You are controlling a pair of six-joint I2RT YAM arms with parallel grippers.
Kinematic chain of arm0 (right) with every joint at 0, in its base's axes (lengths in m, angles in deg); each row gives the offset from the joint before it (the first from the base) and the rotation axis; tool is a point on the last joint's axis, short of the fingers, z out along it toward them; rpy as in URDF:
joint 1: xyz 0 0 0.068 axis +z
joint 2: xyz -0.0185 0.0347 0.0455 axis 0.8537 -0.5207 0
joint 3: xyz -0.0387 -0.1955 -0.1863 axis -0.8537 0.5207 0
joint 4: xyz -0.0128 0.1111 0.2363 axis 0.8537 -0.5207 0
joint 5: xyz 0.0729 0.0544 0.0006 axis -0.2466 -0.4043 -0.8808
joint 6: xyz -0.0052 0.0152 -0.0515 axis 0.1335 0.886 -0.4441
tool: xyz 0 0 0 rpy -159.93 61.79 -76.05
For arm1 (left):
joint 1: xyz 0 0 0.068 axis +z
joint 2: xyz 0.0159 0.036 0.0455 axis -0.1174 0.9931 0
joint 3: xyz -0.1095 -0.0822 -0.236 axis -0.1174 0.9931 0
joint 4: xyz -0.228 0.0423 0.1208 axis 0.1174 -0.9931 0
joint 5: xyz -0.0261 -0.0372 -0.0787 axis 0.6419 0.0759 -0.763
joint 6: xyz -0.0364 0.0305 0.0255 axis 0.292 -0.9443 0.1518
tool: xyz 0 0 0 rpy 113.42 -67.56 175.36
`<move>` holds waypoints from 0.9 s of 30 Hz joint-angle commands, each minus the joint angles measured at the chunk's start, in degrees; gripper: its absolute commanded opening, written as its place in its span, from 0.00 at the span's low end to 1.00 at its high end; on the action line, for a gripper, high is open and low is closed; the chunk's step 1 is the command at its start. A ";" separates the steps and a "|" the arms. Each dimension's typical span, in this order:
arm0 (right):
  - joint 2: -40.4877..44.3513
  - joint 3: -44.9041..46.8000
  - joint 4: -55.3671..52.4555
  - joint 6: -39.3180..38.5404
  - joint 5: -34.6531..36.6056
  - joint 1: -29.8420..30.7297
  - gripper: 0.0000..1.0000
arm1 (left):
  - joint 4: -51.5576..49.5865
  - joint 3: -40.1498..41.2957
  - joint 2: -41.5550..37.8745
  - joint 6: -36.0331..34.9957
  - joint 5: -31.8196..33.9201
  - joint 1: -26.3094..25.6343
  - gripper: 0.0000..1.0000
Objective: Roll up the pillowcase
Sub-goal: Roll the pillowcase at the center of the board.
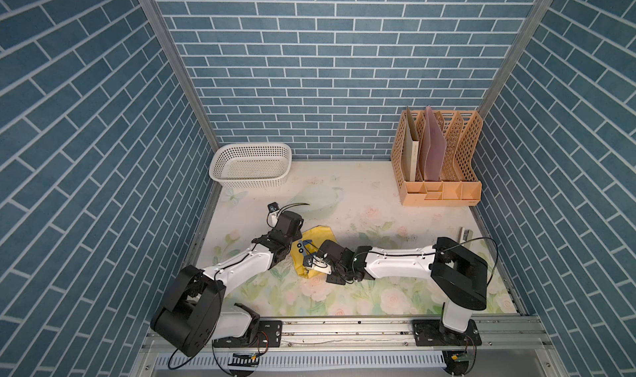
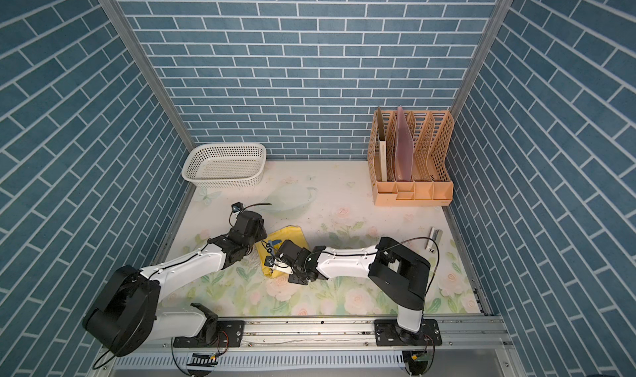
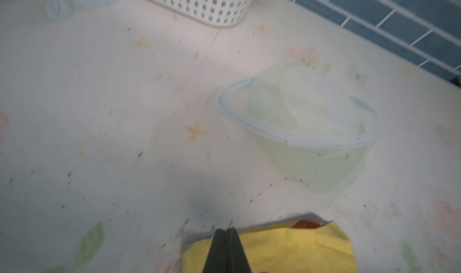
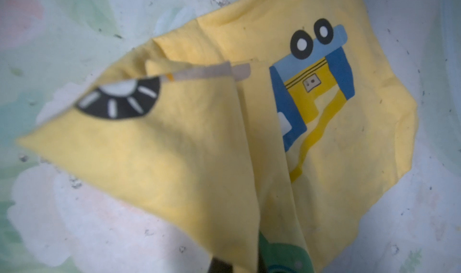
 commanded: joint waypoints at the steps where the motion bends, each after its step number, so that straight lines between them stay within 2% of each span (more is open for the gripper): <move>1: -0.71 -0.40 0.50 1.82 1.06 0.16 0.00 | -3.34 5.98 -1.37 3.09 -5.04 0.12 0.00; 5: -1.34 -0.51 0.24 1.92 1.71 0.12 0.00 | -3.85 7.09 -2.23 3.66 -6.90 0.10 0.00; 10: -2.07 -0.66 0.22 2.01 2.55 0.02 0.00 | -0.85 6.90 3.02 3.04 -9.43 -0.22 0.00; 14: -2.40 -0.44 0.14 2.79 3.04 -0.87 0.00 | 3.99 6.72 5.87 1.45 -8.06 -1.09 0.00; 19: -2.60 -0.16 -0.21 4.01 4.41 -3.24 0.00 | 7.09 0.56 12.77 -2.96 -7.71 -1.29 0.00; 27: -2.10 -1.28 -0.62 1.18 4.66 -3.01 0.00 | 11.57 -6.74 24.50 -5.84 -8.19 -2.01 0.00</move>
